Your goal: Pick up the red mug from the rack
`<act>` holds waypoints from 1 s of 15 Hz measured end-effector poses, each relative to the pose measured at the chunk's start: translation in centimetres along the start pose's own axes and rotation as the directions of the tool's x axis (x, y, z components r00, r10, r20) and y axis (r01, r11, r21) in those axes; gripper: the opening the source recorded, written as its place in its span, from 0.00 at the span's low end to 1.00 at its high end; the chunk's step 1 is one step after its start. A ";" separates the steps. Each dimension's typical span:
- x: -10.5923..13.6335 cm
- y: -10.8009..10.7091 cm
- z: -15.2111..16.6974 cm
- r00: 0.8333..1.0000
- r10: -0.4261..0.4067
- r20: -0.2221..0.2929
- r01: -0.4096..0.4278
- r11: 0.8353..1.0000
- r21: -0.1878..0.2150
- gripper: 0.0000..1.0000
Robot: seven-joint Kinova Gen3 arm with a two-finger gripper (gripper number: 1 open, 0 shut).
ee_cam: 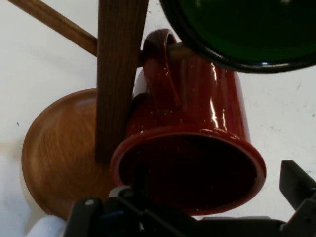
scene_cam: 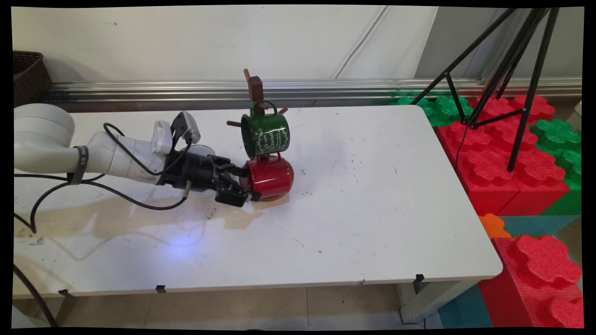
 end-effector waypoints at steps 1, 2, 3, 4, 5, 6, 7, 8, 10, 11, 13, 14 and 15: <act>-0.1 -0.1 0.0 1.000 0.001 -0.001 -0.001 1.000 0.001 1.00; -0.2 -0.1 0.1 1.000 0.002 -0.001 -0.002 1.000 0.001 1.00; -0.3 -0.2 0.2 1.000 0.003 -0.003 -0.003 1.000 0.001 1.00; -0.3 -0.2 0.2 1.000 0.004 -0.005 -0.004 1.000 0.001 1.00; -0.4 -0.2 0.3 1.000 0.006 -0.007 -0.006 1.000 0.000 1.00; -0.4 -0.3 0.4 1.000 0.006 -0.012 -0.006 1.000 0.000 1.00; -0.4 -0.3 0.5 1.000 0.006 -0.015 -0.006 1.000 0.001 1.00; -0.4 -0.3 0.6 1.000 0.005 -0.018 -0.005 1.000 0.001 1.00; -0.4 -0.4 0.8 1.000 0.001 -0.026 0.000 1.000 0.003 1.00; -0.3 -0.4 0.9 0.999 -0.005 -0.033 0.005 1.000 0.004 1.00; -0.3 -0.5 1.1 0.999 -0.014 -0.043 0.014 1.000 0.007 1.00; -0.3 -0.5 1.2 0.999 -0.018 -0.046 0.018 1.000 0.008 1.00; -0.3 -0.5 1.2 0.998 -0.022 -0.050 0.023 1.000 0.009 1.00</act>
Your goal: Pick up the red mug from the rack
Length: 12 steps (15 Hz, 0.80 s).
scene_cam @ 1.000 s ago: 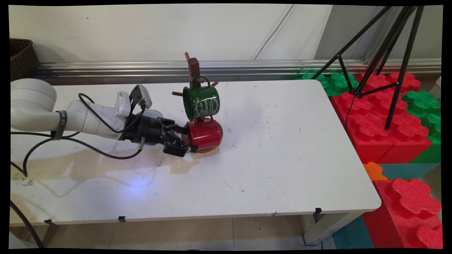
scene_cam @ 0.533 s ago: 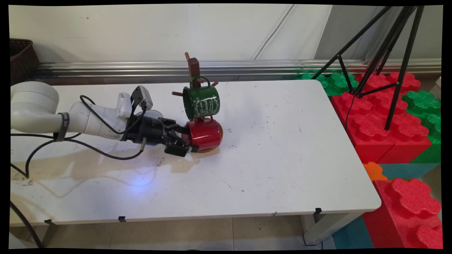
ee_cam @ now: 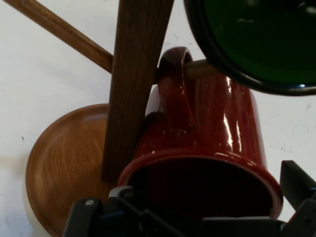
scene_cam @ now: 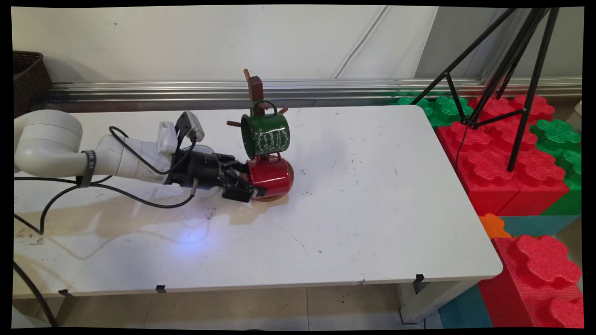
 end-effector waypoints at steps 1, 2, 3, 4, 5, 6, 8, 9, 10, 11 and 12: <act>0.0 0.0 0.1 1.000 -0.004 -0.003 0.004 1.000 0.001 1.00; 0.0 0.0 0.1 1.000 -0.007 -0.005 0.007 1.000 0.001 1.00; 0.0 0.0 0.2 1.000 -0.010 -0.007 0.010 1.000 0.002 1.00; 0.0 0.0 0.2 1.000 -0.013 -0.009 0.013 1.000 0.003 1.00; -0.1 0.0 0.3 1.000 -0.017 -0.010 0.017 1.000 0.003 1.00; -0.1 0.0 0.4 1.000 -0.021 -0.012 0.021 1.000 0.004 1.00; -0.1 0.0 0.5 1.000 -0.028 -0.013 0.028 1.000 0.004 1.00; -0.2 0.1 0.5 0.999 -0.031 -0.013 0.031 1.000 0.004 1.00; -0.3 0.1 0.5 0.999 -0.035 -0.013 0.035 0.999 0.002 1.00; -0.3 0.1 0.5 0.999 -0.036 -0.012 0.036 0.999 0.002 1.00; -0.3 0.1 0.5 0.999 -0.038 -0.012 0.038 0.999 0.002 1.00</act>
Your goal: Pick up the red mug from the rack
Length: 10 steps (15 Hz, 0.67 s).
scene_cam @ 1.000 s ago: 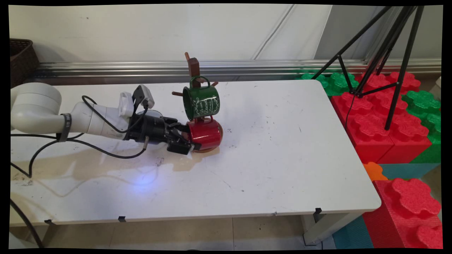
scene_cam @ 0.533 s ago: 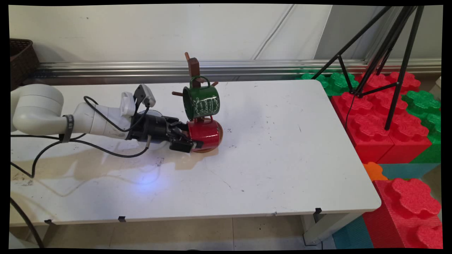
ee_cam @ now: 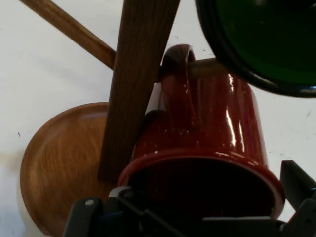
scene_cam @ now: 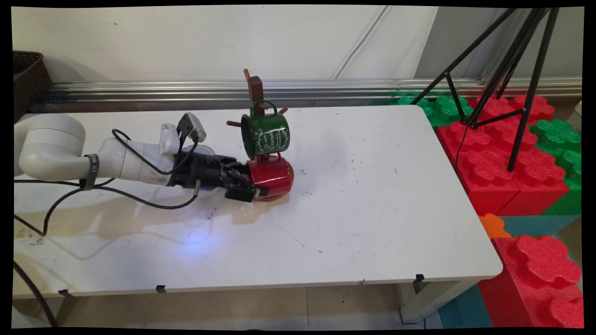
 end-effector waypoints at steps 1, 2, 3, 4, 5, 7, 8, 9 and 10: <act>0.0 0.0 0.0 1.000 -0.002 0.000 0.002 1.000 -0.001 1.00; -0.1 0.0 0.0 1.000 -0.003 0.000 0.003 1.000 -0.001 1.00; -0.1 0.0 -0.1 1.000 -0.005 0.001 0.005 1.000 -0.002 1.00; -0.1 0.0 -0.1 1.000 -0.006 0.001 0.006 1.000 -0.002 1.00; -0.2 0.0 -0.2 1.000 -0.008 0.002 0.008 1.000 -0.003 1.00; -0.3 0.0 -0.3 1.000 -0.009 0.004 0.009 1.000 -0.003 1.00; -0.3 0.0 -0.3 1.000 -0.010 0.005 0.010 1.000 -0.003 1.00; -0.3 0.0 -0.4 1.000 -0.010 0.006 0.010 1.000 -0.003 1.00; -0.3 0.0 -0.4 1.000 -0.010 0.006 0.010 1.000 -0.004 1.00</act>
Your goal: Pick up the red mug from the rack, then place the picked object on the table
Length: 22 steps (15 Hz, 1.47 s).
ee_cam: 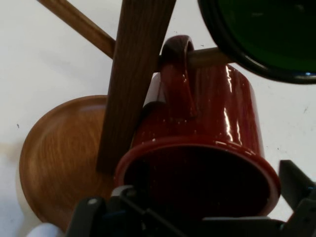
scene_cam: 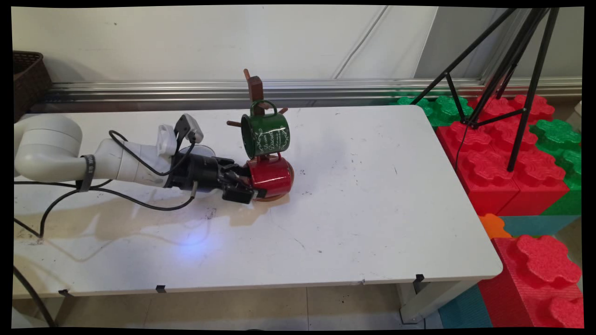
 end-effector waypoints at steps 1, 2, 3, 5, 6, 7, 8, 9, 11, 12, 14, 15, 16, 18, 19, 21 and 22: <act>0.0 0.0 0.0 1.000 0.000 0.001 0.000 1.000 -0.001 1.00; 0.0 0.0 -0.1 1.000 -0.001 0.001 0.001 1.000 -0.001 0.00; -0.1 0.0 -0.1 1.000 -0.002 0.001 0.002 1.000 -0.002 0.00; -0.1 0.1 -0.2 1.000 -0.004 0.003 0.004 1.000 -0.006 0.00; -0.2 0.2 -0.3 1.000 -0.005 0.005 0.005 1.000 -0.009 0.00; -0.2 0.2 -0.3 1.000 -0.006 0.007 0.006 1.000 -0.012 0.00; -0.3 0.2 -0.3 1.000 -0.008 0.008 0.008 1.000 -0.015 0.00; -0.3 0.3 -0.4 1.000 -0.008 0.009 0.008 1.000 -0.018 0.00; -0.4 0.3 -0.4 1.000 -0.009 0.012 0.009 1.000 -0.023 0.00; -0.4 0.3 -0.5 1.000 -0.010 0.013 0.010 1.000 -0.026 0.00; -0.5 0.4 -0.6 1.000 -0.010 0.015 0.010 0.999 -0.031 0.00; -0.5 0.4 -0.6 1.000 -0.010 0.016 0.010 0.999 -0.034 0.00; -0.5 0.5 -0.7 1.000 -0.011 0.017 0.011 0.999 -0.036 0.00; -0.4 0.6 -0.8 1.000 -0.010 0.016 0.011 0.999 -0.047 0.00; -0.4 0.7 -0.9 1.000 -0.010 0.016 0.010 0.999 -0.049 0.00; -0.2 0.8 -1.0 1.000 -0.009 0.010 0.009 0.998 -0.055 0.00; 0.0 0.9 -1.1 1.000 -0.008 0.006 0.008 0.998 -0.058 0.00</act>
